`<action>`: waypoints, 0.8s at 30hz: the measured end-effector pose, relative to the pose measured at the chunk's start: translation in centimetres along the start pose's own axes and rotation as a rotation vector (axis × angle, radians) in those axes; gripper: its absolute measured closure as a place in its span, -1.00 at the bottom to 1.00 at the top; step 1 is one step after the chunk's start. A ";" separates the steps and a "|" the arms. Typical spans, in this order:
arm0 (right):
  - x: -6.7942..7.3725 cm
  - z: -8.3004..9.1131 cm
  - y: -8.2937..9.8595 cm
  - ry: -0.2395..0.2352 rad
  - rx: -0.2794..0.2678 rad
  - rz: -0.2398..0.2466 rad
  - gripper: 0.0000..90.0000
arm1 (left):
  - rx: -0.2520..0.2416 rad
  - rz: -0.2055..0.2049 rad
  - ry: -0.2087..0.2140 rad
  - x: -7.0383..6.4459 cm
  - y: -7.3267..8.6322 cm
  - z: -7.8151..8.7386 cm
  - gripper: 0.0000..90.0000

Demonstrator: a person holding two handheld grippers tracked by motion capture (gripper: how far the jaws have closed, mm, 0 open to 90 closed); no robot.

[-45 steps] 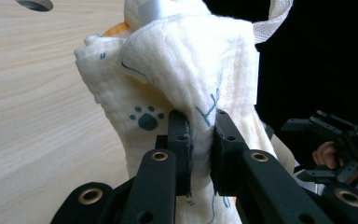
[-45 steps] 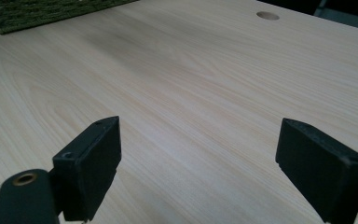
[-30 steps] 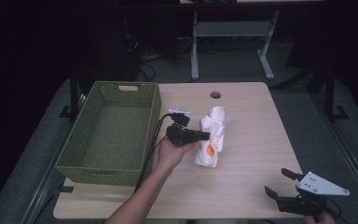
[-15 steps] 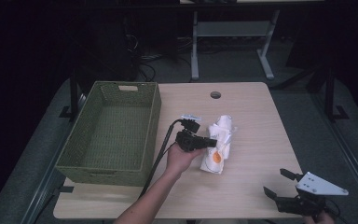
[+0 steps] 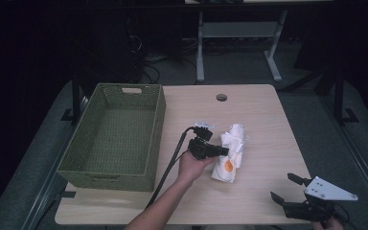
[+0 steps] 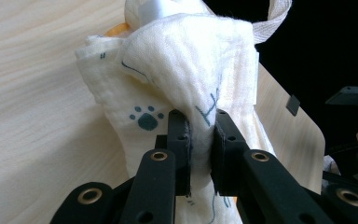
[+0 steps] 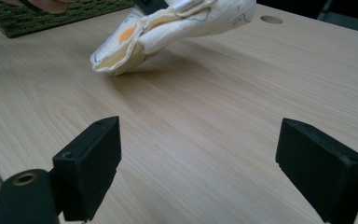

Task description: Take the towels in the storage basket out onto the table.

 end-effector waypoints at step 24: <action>0.0 -0.6 0.6 -0.017 0.016 -0.029 -0.69 | -0.001 -0.028 -0.015 -0.1 1.2 -0.8 0.53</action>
Point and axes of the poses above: each handheld gripper's, and its own axes: z roughly backward along the jaws, y roughly out of its underside, x roughly to its left, the point moved 6 cm from there along -z, roughly forward along the jaws, and after that the axes turned 4 degrees about z, right-handed, at the moved point
